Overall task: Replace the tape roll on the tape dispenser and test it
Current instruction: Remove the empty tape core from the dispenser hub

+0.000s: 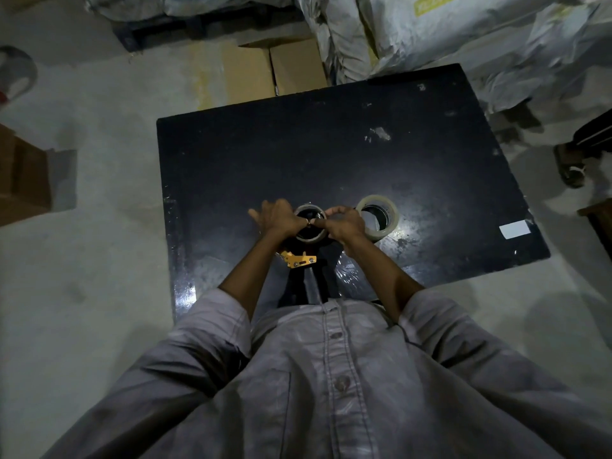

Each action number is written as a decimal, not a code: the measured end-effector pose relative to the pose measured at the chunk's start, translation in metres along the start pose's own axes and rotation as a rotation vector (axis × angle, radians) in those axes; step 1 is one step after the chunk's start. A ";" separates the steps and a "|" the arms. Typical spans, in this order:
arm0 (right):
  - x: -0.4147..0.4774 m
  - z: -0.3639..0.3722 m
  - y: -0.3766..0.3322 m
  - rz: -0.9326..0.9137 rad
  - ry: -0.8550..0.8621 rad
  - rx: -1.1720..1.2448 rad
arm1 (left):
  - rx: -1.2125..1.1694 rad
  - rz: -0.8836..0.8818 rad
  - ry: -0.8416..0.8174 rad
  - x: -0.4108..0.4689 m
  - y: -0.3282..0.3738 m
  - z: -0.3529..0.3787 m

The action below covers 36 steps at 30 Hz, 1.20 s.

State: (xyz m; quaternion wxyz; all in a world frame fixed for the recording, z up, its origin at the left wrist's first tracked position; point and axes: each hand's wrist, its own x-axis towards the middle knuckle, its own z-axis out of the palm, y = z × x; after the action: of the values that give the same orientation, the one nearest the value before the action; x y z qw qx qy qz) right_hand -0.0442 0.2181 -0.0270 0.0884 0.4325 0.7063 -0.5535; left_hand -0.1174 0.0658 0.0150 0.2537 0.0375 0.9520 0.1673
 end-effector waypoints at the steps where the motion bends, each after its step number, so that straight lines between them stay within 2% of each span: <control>1: -0.001 -0.001 0.000 0.017 -0.015 0.032 | 0.038 0.006 -0.052 -0.001 0.002 -0.002; 4: -0.002 -0.003 -0.002 0.059 -0.061 0.095 | 0.121 0.008 -0.180 -0.005 0.007 -0.009; 7: -0.003 -0.004 -0.003 0.084 -0.100 0.108 | 0.138 -0.015 -0.195 -0.002 0.010 -0.012; 11: -0.004 -0.004 -0.003 0.103 -0.117 0.106 | 0.101 -0.057 -0.144 0.000 0.010 -0.012; 18: -0.012 -0.007 -0.010 0.069 -0.041 0.042 | 0.100 -0.082 -0.056 -0.008 0.015 -0.009; 21: -0.013 -0.007 -0.011 0.033 -0.011 0.008 | 0.087 -0.078 -0.033 -0.008 0.015 -0.007; 26: -0.016 -0.009 -0.023 -0.087 0.055 -0.144 | 0.046 -0.036 0.094 -0.015 0.022 -0.018; 28: -0.018 -0.018 -0.030 -0.063 -0.061 0.009 | -0.139 -0.028 0.030 -0.014 0.015 -0.033; 31: -0.030 -0.040 -0.041 0.004 -0.275 0.207 | -0.584 0.023 -0.240 -0.022 0.000 -0.055; 36: -0.046 -0.060 -0.043 -0.018 -0.467 0.221 | -0.747 0.103 -0.449 -0.035 -0.015 -0.062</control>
State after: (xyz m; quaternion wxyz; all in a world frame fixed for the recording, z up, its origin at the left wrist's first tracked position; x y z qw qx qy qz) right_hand -0.0255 0.2452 0.0540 0.1963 0.2936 0.6060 -0.7128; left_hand -0.1176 0.0274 0.0764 0.4420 0.0259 0.7440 0.5004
